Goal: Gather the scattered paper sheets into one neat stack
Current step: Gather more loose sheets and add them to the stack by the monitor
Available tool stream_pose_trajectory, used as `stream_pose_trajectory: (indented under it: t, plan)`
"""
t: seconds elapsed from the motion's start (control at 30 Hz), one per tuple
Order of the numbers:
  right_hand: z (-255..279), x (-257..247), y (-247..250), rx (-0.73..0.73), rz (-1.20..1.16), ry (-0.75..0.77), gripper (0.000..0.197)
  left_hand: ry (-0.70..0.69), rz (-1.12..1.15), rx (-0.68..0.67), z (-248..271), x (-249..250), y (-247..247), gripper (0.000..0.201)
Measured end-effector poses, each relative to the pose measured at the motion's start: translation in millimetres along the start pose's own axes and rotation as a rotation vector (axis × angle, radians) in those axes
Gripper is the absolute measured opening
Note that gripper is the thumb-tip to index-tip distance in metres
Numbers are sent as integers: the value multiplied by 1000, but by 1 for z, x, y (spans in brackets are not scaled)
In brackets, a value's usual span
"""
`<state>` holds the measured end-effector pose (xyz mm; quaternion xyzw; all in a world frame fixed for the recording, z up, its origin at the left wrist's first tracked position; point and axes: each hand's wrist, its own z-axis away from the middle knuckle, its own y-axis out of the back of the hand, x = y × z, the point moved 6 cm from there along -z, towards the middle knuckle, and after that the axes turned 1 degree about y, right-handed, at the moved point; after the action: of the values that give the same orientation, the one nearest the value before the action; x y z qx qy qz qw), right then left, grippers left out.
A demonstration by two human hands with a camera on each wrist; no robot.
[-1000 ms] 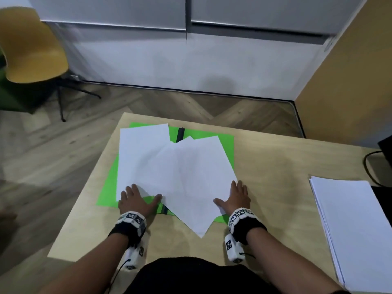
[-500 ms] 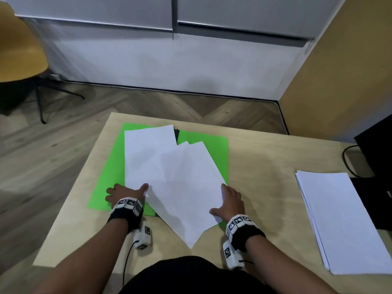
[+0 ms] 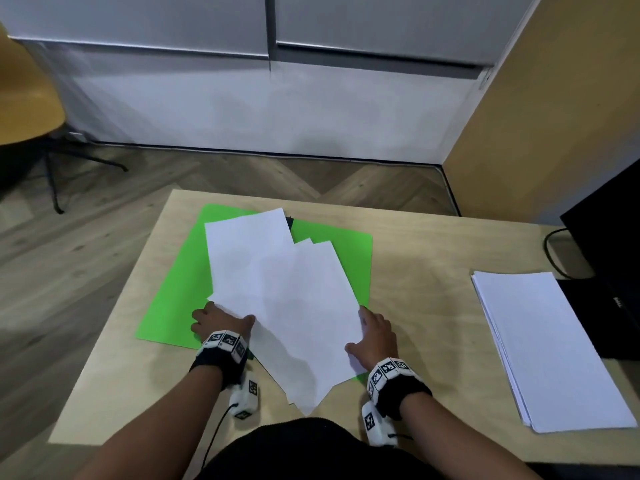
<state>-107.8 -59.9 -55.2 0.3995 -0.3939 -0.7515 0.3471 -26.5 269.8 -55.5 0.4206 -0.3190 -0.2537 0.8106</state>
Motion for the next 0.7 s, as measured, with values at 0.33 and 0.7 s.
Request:
stream_pose_trajectory:
  t: [0.33,0.7]
  plan:
    - [0,-19,-7,-77,130,188,75,115,255,-31,1,6,4,79]
    - [-2,-6,-10,-229,286,164,89,111,336,-183,5,24,-8,104]
